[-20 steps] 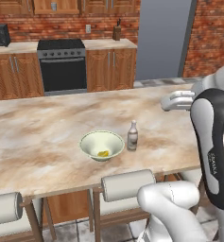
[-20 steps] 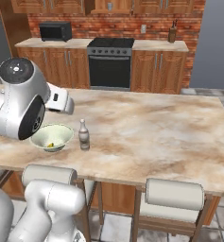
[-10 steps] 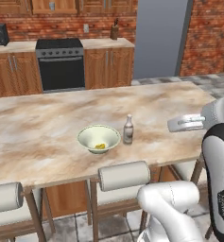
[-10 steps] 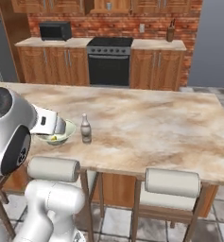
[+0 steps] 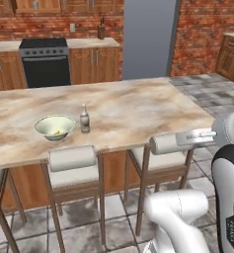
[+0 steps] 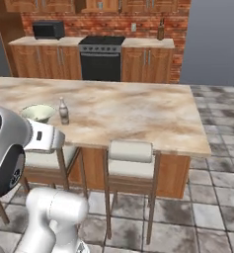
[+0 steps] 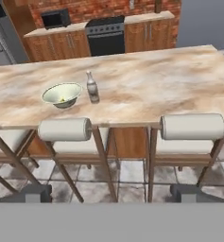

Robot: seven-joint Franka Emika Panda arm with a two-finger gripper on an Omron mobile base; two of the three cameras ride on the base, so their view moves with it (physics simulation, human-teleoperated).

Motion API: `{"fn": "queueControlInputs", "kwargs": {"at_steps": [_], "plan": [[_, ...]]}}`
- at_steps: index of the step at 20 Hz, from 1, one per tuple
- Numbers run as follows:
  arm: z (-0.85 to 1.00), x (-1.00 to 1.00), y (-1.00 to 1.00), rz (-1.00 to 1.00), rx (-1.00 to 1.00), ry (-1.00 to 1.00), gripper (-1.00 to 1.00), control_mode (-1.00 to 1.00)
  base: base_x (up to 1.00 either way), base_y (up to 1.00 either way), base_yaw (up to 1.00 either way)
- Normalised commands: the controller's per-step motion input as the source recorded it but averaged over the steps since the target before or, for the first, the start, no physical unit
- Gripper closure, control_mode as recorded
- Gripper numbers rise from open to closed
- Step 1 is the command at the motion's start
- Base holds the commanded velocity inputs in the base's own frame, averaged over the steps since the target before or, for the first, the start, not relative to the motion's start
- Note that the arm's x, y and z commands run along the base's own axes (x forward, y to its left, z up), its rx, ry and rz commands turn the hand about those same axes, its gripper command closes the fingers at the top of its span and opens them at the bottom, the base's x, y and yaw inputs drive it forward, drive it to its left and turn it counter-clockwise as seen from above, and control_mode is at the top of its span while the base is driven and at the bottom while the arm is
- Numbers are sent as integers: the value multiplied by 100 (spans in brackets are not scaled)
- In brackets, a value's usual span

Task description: There is a bowl on the dining counter. Grab a lemon wedge from the fridge and place it in the bowl. Then get the liquor bottle and glass cup from the cabinet and place them next to the bowl.

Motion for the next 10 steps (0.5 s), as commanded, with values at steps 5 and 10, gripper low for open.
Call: {"fn": "queueControlInputs", "kwargs": {"at_steps": [5, 10], "plan": [[0, 0, 0, 0, 0, 0, -100, 100, -6, -100, 4], [0, 0, 0, 0, 0, 0, -100, 100, 0, -100, 12]]}}
